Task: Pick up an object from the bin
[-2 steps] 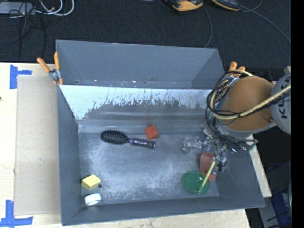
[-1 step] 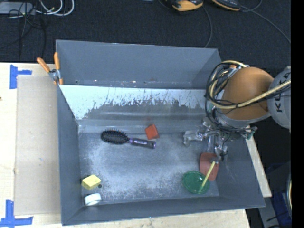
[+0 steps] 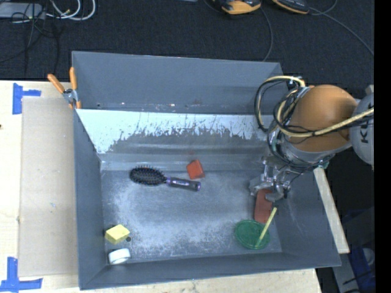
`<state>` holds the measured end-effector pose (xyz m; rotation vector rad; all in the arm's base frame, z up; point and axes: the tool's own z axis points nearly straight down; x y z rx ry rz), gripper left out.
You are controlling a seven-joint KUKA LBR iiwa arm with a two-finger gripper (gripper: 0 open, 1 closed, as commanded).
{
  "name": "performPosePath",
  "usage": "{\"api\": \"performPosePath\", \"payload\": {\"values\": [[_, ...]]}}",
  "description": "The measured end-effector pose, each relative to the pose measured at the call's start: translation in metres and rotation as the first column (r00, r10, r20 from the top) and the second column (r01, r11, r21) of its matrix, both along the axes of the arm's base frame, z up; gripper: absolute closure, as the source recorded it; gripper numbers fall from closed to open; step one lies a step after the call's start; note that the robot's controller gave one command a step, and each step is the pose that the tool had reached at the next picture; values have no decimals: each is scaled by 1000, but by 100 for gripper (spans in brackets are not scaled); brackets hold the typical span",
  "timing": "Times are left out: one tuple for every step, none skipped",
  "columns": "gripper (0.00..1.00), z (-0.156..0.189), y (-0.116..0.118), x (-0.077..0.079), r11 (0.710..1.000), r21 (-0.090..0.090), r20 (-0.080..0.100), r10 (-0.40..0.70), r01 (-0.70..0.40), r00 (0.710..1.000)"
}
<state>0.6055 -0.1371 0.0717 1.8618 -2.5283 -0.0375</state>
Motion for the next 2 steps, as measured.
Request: {"api": "performPosePath", "payload": {"values": [[100, 0, 0, 0, 1000, 0, 0, 0, 0, 1000], [100, 2, 0, -1, 1000, -1, -1, 1, -1, 1000]]}}
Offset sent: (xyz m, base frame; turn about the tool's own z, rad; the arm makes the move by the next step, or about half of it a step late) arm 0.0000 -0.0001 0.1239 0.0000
